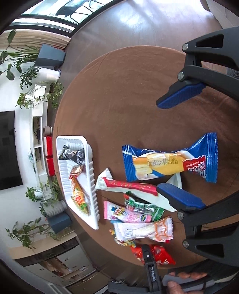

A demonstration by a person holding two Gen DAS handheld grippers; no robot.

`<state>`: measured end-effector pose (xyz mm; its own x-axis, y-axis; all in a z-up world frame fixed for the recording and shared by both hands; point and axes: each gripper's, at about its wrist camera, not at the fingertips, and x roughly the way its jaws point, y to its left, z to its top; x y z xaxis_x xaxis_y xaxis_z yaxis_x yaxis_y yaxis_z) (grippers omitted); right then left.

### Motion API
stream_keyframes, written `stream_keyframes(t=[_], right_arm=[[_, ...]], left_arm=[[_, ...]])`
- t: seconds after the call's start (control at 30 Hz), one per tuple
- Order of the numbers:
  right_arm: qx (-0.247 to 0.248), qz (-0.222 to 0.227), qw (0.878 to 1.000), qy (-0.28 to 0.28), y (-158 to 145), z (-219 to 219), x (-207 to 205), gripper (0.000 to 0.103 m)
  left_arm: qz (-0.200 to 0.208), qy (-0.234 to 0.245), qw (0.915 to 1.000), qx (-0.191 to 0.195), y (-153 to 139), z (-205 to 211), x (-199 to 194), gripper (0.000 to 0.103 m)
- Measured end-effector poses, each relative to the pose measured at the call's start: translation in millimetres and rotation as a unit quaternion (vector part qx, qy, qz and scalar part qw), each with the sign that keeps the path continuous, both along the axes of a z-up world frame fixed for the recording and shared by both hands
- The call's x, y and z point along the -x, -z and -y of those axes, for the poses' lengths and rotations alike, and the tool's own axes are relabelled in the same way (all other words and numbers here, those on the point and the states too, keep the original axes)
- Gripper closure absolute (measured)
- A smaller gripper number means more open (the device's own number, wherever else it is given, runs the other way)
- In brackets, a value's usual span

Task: Organize snacks
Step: 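Withdraw both tools from the tray toward the remaining snacks, then grasp the red Mylikes bag with the left tool while the right tool grasps the blue cake packet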

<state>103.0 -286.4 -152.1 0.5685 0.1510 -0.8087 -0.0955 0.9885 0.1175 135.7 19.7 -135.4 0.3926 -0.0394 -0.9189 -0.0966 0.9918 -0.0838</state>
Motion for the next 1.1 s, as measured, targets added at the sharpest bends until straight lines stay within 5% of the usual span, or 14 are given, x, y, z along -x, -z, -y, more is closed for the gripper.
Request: stream_keyframes(t=[0.13,0.33,0.57,1.1], right_arm=[[0.023,-0.016,1.0,-0.009,5.1,-4.0,-1.9,0.022],[0.037,-0.038,0.998,-0.025,14.6,-8.9,-6.0,0.036],[0.061,-0.047,0.996,-0.044,21.6,-18.7,-10.1,0.045],[0.06,-0.056,0.995,-0.049,26.4,-22.4,-13.8,0.056]], left_arm=[[0.007,0.027,0.9991,-0.032,-0.8,4.5,2.4,0.004],[0.005,0.052,0.9974,-0.049,4.9,16.0,3.7,0.029],[0.02,0.06,0.9968,-0.049,3.5,15.7,9.7,0.045],[0.027,0.112,0.9922,-0.047,2.6,25.3,19.7,0.051]])
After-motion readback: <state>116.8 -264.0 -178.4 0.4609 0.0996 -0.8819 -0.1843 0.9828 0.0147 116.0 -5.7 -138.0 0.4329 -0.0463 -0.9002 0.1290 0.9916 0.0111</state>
